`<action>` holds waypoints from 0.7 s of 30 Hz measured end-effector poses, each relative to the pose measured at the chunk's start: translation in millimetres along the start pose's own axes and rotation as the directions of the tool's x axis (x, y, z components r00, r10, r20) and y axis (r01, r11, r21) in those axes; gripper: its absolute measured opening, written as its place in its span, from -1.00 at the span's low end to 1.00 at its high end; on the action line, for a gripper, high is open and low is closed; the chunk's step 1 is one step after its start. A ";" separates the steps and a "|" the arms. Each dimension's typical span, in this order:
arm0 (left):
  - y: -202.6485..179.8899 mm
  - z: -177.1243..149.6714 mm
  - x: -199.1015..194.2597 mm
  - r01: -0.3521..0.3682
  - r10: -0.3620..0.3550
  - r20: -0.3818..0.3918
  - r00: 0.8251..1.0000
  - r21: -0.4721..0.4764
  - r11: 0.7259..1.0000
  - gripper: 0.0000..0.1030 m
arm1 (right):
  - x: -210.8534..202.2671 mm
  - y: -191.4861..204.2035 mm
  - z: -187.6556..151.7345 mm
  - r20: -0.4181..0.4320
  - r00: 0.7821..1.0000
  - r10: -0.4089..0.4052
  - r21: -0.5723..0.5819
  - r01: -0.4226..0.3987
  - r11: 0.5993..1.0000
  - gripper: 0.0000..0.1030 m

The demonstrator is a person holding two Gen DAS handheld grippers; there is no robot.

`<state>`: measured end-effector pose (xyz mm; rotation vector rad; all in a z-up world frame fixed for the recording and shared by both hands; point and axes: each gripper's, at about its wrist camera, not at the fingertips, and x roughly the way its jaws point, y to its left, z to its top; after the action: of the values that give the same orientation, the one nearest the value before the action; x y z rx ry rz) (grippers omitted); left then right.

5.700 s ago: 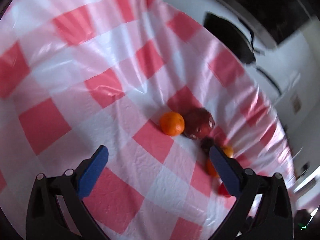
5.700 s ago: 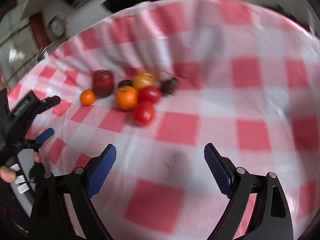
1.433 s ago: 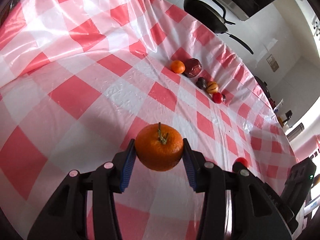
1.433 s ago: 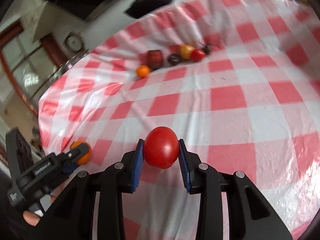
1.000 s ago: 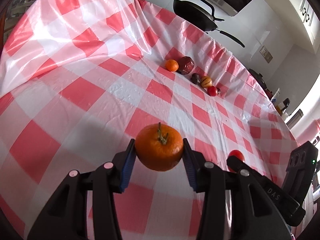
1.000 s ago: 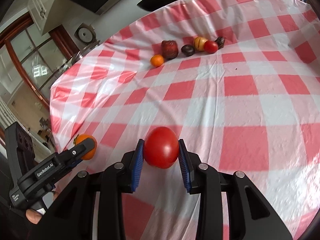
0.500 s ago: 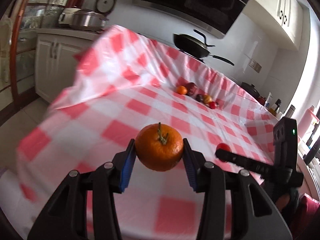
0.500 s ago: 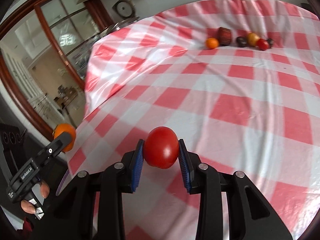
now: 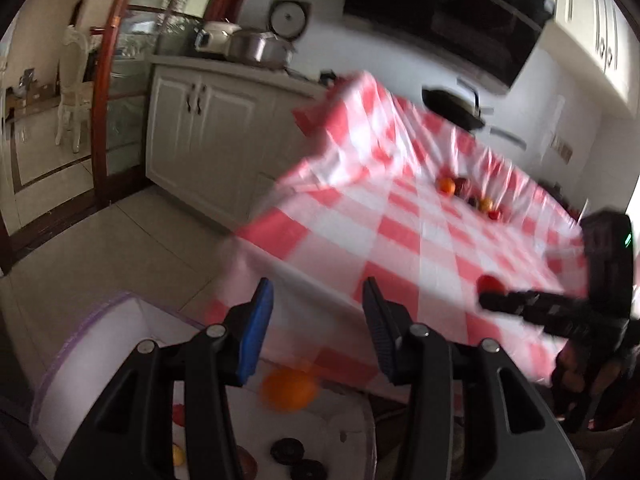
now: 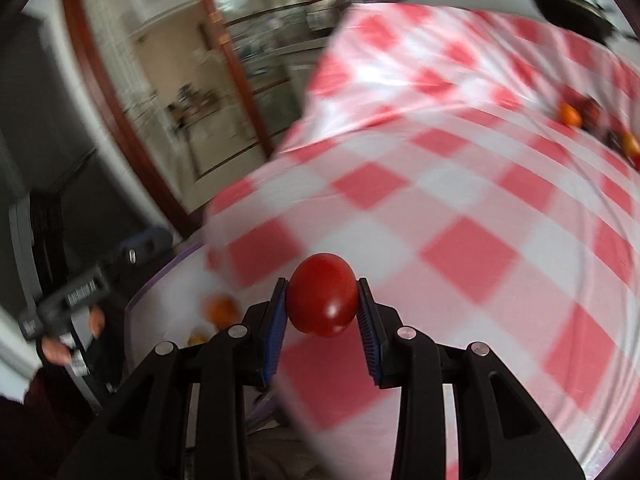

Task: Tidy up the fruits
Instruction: 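Carry the tomato and orange over the white box with both tools, then open both tools to drop the tomato and orange into the box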

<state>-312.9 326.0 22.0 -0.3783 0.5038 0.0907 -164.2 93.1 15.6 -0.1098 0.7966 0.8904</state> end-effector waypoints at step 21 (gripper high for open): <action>93.2 -87.4 62.5 -0.352 0.341 -0.501 0.795 0.076 0.933 0.18 | 149.3 164.7 -68.2 -0.368 0.927 -0.072 -0.575 -0.166 0.801 -0.44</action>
<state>-314.5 379.2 -109.9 -0.3243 1.1000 0.3602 -268.8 269.3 -94.2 -0.8502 0.8447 1.1688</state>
